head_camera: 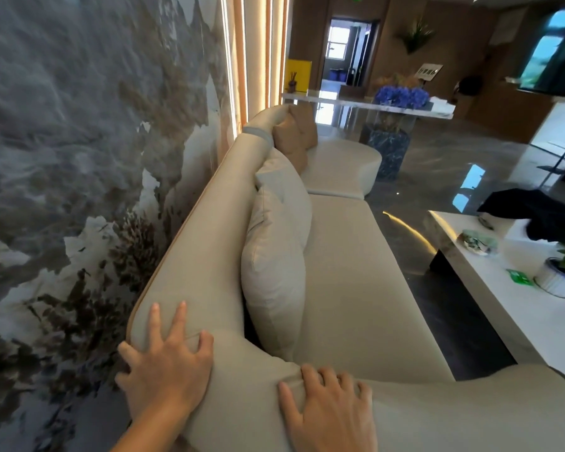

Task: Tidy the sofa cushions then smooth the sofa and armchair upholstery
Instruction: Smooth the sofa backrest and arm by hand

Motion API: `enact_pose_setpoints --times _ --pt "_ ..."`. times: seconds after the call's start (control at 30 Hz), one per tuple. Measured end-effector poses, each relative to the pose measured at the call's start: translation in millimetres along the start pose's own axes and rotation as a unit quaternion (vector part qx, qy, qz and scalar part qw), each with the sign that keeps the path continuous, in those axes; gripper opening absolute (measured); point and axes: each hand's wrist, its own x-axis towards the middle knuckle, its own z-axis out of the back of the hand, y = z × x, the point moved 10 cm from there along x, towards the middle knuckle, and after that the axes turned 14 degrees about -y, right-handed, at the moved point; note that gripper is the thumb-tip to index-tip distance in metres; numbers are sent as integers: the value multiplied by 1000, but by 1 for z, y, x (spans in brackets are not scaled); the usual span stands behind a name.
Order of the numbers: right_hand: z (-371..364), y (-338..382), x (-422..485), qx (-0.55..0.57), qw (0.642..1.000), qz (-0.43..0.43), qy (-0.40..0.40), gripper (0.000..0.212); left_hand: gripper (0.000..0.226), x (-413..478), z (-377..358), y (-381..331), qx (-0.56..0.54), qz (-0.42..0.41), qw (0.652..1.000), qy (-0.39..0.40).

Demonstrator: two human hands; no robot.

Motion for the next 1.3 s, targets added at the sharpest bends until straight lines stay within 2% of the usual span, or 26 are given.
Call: enact_pose_setpoints --times 0.07,0.1,0.13,0.17,0.2,0.23,0.27,0.33,0.6,0.87,1.13,1.3 --pt "-7 18 10 8 1000 6 -16 67 69 24 -3 5 2 1 1000 7" --pt "-16 26 12 -3 1000 7 3 73 66 33 0 1 14 -32 999 -5" --pt "-24 33 13 -13 999 11 28 77 60 39 7 -12 19 -109 993 -26" --pt "-28 38 15 -16 999 12 37 79 54 40 12 -32 18 -224 973 -45" --pt "-31 43 16 -16 999 12 42 79 49 31 11 -53 7 -348 936 -48" --pt "-33 46 17 -14 999 13 43 78 49 23 5 -66 -5 -434 901 -14" --pt "-34 50 17 -11 999 16 41 77 53 22 0 -70 -25 -467 884 24" --pt "-33 55 16 -10 999 25 45 75 58 30 -9 -65 -45 -466 881 68" --pt "-32 73 15 24 999 16 38 69 48 53 -8 -56 -85 -472 875 63" --pt "-66 139 39 44 998 6 46 77 56 114 -6 -35 -88 -486 867 70" --pt "-58 147 32 66 997 23 42 79 72 112 -4 -27 -31 -447 891 72" --pt "-47 146 28 93 994 37 32 74 73 109 -7 -17 -26 -416 907 65"
